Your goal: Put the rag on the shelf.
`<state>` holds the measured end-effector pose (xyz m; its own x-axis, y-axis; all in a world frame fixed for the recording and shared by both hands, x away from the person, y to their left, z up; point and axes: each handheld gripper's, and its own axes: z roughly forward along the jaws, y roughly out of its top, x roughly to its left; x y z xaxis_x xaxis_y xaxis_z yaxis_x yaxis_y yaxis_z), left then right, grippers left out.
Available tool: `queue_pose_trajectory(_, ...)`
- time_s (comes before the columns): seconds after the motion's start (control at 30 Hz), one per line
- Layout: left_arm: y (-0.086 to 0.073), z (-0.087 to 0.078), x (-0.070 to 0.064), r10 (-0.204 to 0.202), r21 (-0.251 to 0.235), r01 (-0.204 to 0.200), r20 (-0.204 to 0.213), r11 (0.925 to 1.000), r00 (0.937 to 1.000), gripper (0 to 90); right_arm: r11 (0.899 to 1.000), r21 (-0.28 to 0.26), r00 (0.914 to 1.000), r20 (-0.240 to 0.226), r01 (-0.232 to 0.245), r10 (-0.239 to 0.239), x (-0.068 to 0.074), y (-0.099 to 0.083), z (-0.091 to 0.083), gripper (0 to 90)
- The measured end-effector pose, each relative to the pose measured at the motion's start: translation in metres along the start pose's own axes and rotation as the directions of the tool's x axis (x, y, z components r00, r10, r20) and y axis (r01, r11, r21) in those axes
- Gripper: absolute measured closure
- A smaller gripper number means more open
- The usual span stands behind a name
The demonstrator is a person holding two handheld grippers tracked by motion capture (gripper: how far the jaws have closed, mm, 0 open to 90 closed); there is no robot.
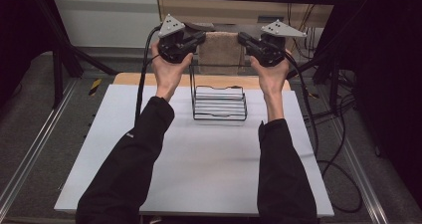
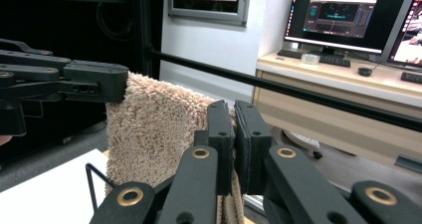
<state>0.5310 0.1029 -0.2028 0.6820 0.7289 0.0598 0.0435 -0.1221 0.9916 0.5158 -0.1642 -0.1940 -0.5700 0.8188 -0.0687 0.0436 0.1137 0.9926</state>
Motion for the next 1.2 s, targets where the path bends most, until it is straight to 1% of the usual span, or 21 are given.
queue_pose_trajectory(0.03,-0.002,0.000,-0.001,-0.007,-0.002,0.007,0.004,1.0000,1.0000,86.1,1.000,0.004,1.0000,-0.001,-0.002,0.002,0.000,-0.002,0.000,86.4)
queue_pose_trajectory(0.1,-0.006,-0.001,-0.002,0.000,0.008,0.000,0.010,1.0000,0.9999,86.1,1.000,0.015,1.0000,-0.002,-0.003,0.003,0.000,-0.006,-0.001,86.3)
queue_pose_trajectory(0.2,-0.011,-0.003,-0.005,-0.004,0.006,0.004,0.019,1.0000,0.9998,86.1,1.000,0.022,1.0000,-0.007,-0.006,0.006,0.000,-0.012,-0.002,86.3)
queue_pose_trajectory(0.23,-0.012,-0.003,-0.005,0.003,0.012,-0.004,0.021,0.9999,0.9998,86.1,1.000,0.023,0.9999,-0.008,-0.007,0.007,0.000,-0.014,-0.003,86.4)
queue_pose_trajectory(0.33,-0.014,-0.005,-0.007,0.000,0.017,-0.001,0.027,0.9999,0.9996,86.1,0.999,0.031,0.9999,-0.011,-0.010,0.010,0.000,-0.017,-0.004,86.3)
queue_pose_trajectory(0.43,-0.015,-0.007,-0.009,0.005,0.019,-0.006,0.036,0.9998,0.9994,86.0,0.999,0.031,0.9998,-0.015,-0.013,0.013,0.001,-0.019,-0.005,86.4)
queue_pose_trajectory(0.53,-0.017,-0.011,-0.011,0.012,0.021,-0.012,0.042,0.9997,0.9990,86.0,0.999,0.032,0.9998,-0.017,-0.004,0.005,0.002,-0.020,-0.008,86.3)
queue_pose_trajectory(0.67,-0.020,-0.013,-0.012,0.002,0.042,-0.004,0.045,0.9991,0.9990,85.9,0.999,0.040,0.9998,-0.021,0.000,0.001,0.006,-0.020,-0.010,86.1)
queue_pose_trajectory(0.73,-0.021,-0.014,-0.013,0.002,0.052,-0.005,0.047,0.9987,0.9989,85.9,0.999,0.053,0.9997,-0.022,0.007,-0.006,0.008,-0.021,-0.012,86.0)
queue_pose_trajectory(0.83,-0.022,-0.016,-0.014,0.004,0.059,-0.007,0.051,0.9982,0.9987,85.8,0.998,0.058,0.9996,-0.028,0.010,-0.009,0.009,-0.023,-0.014,85.9)
queue_pose_trajectory(1.07,-0.024,-0.020,-0.021,0.034,0.092,-0.040,0.065,0.9949,0.9973,85.5,0.997,0.074,0.9989,-0.047,0.000,0.004,0.012,-0.030,-0.022,85.7)
queue_pose_trajectory(1.13,-0.026,-0.021,-0.022,0.030,0.095,-0.036,0.066,0.9948,0.9974,85.2,0.997,0.082,0.9987,-0.051,0.000,0.004,0.013,-0.033,-0.024,85.6)
queue_pose_trajectory(1.2,-0.028,-0.023,-0.024,0.040,0.105,-0.047,0.067,0.9934,0.9970,84.9,0.996,0.085,0.9983,-0.058,-0.004,0.009,0.014,-0.035,-0.026,85.5)
